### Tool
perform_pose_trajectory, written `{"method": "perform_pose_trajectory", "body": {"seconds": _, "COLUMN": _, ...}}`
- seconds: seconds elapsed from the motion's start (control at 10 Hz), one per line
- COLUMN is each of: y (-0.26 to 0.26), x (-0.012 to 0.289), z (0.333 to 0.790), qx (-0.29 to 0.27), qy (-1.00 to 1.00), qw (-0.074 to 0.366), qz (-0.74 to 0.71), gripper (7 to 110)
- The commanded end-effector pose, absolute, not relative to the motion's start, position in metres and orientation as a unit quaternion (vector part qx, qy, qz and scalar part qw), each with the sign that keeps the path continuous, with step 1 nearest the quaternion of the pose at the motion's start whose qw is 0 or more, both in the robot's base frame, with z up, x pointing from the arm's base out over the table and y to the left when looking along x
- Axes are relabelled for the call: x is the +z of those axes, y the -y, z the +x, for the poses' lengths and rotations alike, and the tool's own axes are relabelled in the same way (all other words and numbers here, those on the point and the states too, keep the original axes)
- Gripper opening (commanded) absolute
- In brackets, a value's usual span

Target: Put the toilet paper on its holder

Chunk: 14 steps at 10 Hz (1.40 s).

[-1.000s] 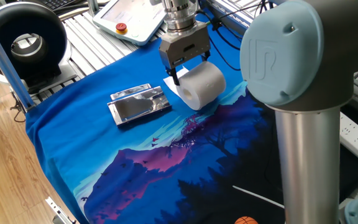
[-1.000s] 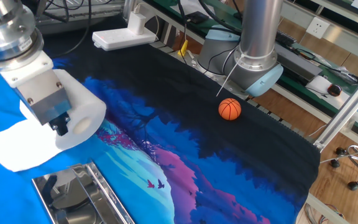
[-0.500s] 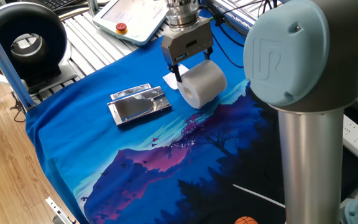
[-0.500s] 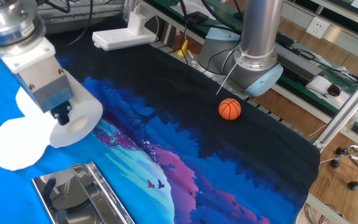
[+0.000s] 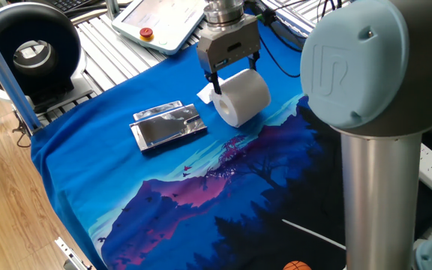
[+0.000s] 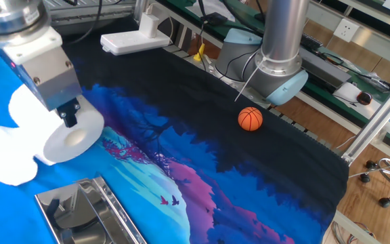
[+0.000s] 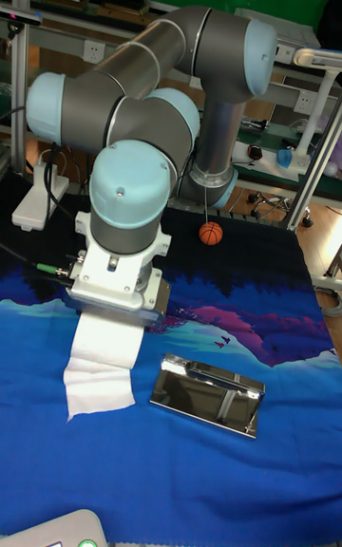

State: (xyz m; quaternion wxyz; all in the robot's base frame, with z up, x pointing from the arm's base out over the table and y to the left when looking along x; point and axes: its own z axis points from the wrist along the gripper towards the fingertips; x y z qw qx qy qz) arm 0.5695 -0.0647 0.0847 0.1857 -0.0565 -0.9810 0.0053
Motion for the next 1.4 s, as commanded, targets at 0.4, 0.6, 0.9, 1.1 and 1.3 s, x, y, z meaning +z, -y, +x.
{"method": "perform_pose_trajectory", "body": {"seconds": 0.4, "y": 0.071, "x": 0.075, "z": 0.59, "qx": 0.002, "qy": 0.986, "qw": 0.157, "qz": -0.062, "gripper": 7}}
{"method": "perform_pose_trajectory", "body": {"seconds": 0.6, "y": 0.07, "x": 0.067, "z": 0.595, "qx": 0.004, "qy": 0.986, "qw": 0.153, "qz": -0.061, "gripper": 7}}
{"method": "perform_pose_trajectory", "body": {"seconds": 0.9, "y": 0.065, "x": 0.067, "z": 0.599, "qx": -0.016, "qy": 0.989, "qw": 0.144, "qz": -0.035, "gripper": 7}}
{"method": "perform_pose_trajectory", "body": {"seconds": 1.1, "y": 0.059, "x": 0.068, "z": 0.606, "qx": -0.05, "qy": 0.991, "qw": 0.126, "qz": 0.009, "gripper": 66}}
{"method": "perform_pose_trajectory", "body": {"seconds": 1.3, "y": 0.067, "x": 0.067, "z": 0.605, "qx": -0.053, "qy": 0.991, "qw": 0.12, "qz": 0.024, "gripper": 66}}
